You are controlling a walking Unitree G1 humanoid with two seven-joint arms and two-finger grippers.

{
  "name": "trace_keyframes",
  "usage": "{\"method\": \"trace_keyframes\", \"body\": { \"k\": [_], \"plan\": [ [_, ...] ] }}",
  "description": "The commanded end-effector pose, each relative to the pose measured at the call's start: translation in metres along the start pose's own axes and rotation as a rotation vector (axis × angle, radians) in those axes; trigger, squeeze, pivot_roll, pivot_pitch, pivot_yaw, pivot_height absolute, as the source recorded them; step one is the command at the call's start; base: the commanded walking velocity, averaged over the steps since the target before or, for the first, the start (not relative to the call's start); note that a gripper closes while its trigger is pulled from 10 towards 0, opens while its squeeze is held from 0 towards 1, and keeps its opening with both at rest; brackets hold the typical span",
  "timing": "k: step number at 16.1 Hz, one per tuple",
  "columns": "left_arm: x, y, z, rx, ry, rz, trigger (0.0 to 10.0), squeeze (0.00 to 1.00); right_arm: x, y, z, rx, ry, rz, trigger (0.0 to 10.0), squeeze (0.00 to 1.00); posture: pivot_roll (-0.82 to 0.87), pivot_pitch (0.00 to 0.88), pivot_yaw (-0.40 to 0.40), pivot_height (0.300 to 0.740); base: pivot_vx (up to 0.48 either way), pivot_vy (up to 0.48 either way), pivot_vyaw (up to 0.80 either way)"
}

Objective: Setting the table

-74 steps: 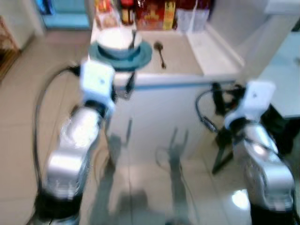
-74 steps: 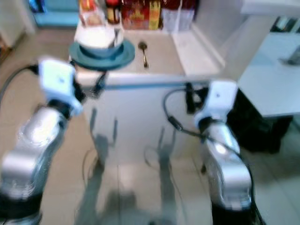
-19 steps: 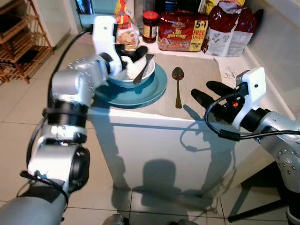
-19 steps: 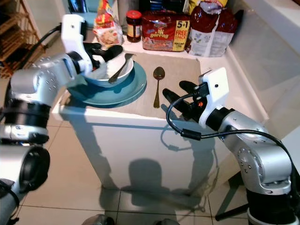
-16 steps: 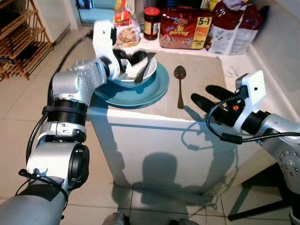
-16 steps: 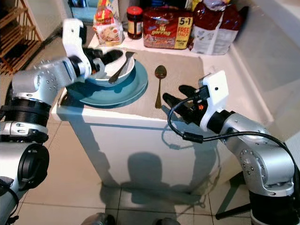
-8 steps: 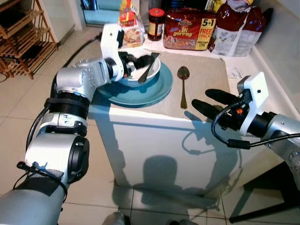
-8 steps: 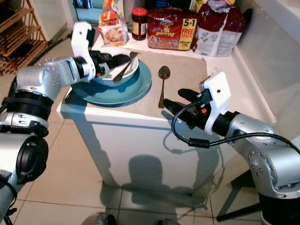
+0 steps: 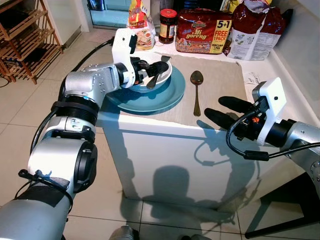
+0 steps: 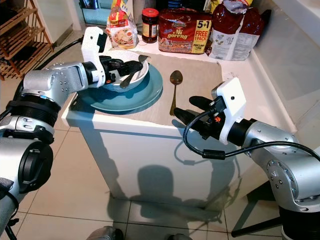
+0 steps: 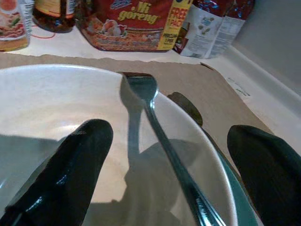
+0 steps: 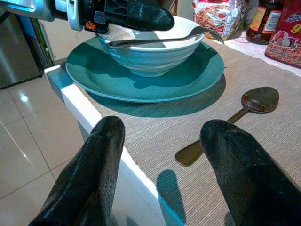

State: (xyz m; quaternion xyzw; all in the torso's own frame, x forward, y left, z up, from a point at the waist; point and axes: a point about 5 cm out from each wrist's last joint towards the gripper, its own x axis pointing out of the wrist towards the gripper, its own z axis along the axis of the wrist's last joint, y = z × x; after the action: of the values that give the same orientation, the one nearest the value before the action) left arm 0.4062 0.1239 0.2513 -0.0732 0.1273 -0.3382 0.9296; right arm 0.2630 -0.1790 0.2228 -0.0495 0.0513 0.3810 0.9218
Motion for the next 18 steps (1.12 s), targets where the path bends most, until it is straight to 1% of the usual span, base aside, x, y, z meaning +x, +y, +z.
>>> {"method": "trace_keyframes", "body": {
  "k": [1,3,5,6,11,12,13,14,18],
  "plan": [
    [0.0039,-0.0067,0.0072,0.081,0.024,-0.018,10.0,0.0,-0.0021,0.0037,0.0021,-0.029,0.012,0.019,10.0,0.0,-0.06,0.085,-0.027,0.74,0.0,0.0,0.0],
    [0.0054,-0.0094,0.0063,0.116,0.047,-0.035,10.0,0.0,-0.0028,0.0035,0.0024,-0.034,0.017,0.022,10.0,0.0,-0.06,0.085,-0.026,0.74,0.0,0.0,0.0],
    [0.0079,-0.0113,0.0022,0.202,0.103,-0.039,10.0,0.0,-0.0038,0.003,0.0031,-0.049,0.025,0.023,10.0,0.0,-0.06,0.085,-0.024,0.74,0.0,0.0,0.0],
    [0.009,-0.0113,0.0008,0.223,0.119,-0.033,10.0,0.0,-0.0042,0.003,0.0036,-0.053,0.026,0.024,10.0,0.0,-0.06,0.084,-0.022,0.74,0.0,0.0,0.0],
    [0.0113,-0.0126,-0.0021,0.256,0.152,-0.041,10.0,0.0,-0.005,0.0026,0.0043,-0.059,0.027,0.023,10.0,0.0,-0.06,0.083,-0.019,0.74,0.0,0.0,0.0],
    [0.0114,-0.0126,-0.002,0.257,0.152,-0.042,8.7,0.0,-0.0051,0.0025,0.0043,-0.059,0.026,0.022,10.0,0.0,-0.06,0.081,-0.015,0.74,0.0,0.0,0.0],
    [0.0116,-0.0125,-0.0016,0.259,0.152,-0.041,3.4,0.0,-0.0052,0.0025,0.0042,-0.059,0.026,0.02,10.0,0.0,-0.06,0.081,-0.015,0.74,0.0,0.0,0.0],
    [0.0113,-0.0119,-0.0006,0.257,0.15,-0.039,0.0,0.0,-0.005,0.0025,0.0042,-0.06,0.025,0.018,10.0,0.0,-0.06,0.081,-0.013,0.74,0.0,0.0,0.0],
    [0.0112,-0.0117,-0.0002,0.252,0.15,-0.042,0.0,0.0,-0.005,0.0022,0.0042,-0.061,0.025,0.017,10.0,0.0,-0.06,0.079,-0.014,0.74,0.0,0.0,0.0]
  ]
}}
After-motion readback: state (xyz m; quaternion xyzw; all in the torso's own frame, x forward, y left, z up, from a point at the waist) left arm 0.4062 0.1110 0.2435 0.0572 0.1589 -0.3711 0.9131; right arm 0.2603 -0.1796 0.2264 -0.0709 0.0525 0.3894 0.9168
